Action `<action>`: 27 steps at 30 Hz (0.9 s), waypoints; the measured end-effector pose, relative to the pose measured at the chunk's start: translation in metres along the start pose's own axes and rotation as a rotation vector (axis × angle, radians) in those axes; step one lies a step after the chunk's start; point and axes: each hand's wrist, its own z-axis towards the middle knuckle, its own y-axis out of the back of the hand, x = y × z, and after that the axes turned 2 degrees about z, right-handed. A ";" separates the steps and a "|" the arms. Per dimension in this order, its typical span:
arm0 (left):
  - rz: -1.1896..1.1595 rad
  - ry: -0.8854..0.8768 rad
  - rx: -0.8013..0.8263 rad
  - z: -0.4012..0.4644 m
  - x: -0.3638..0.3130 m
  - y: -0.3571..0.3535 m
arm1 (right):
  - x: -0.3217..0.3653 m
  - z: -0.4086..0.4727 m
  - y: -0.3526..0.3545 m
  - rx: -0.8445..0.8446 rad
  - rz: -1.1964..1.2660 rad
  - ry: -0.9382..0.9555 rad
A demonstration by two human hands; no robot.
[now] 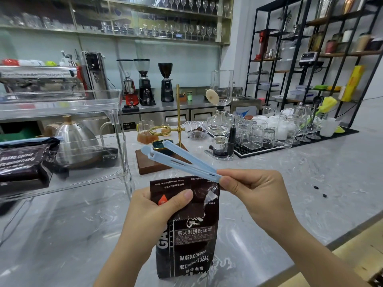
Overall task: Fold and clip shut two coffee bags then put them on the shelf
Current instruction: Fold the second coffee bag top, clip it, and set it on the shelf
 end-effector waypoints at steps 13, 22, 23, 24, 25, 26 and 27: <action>-0.016 -0.021 0.009 0.000 0.001 0.000 | 0.010 0.010 0.001 0.148 -0.017 -0.053; 0.000 -0.030 0.014 -0.001 0.001 0.001 | 0.020 0.022 0.006 0.280 -0.130 -0.098; 0.000 -0.029 0.010 -0.001 0.001 0.001 | 0.021 0.022 0.006 0.287 -0.137 -0.101; -0.002 -0.027 0.008 -0.001 0.001 0.001 | 0.021 0.022 0.006 0.294 -0.144 -0.104; -0.002 -0.025 0.006 -0.001 0.001 0.001 | 0.021 0.023 0.006 0.300 -0.152 -0.106; 0.000 -0.020 0.002 -0.001 0.001 0.000 | 0.022 0.024 0.007 0.307 -0.157 -0.111; 0.005 -0.014 -0.006 -0.001 0.001 0.000 | 0.022 0.025 0.007 0.317 -0.163 -0.116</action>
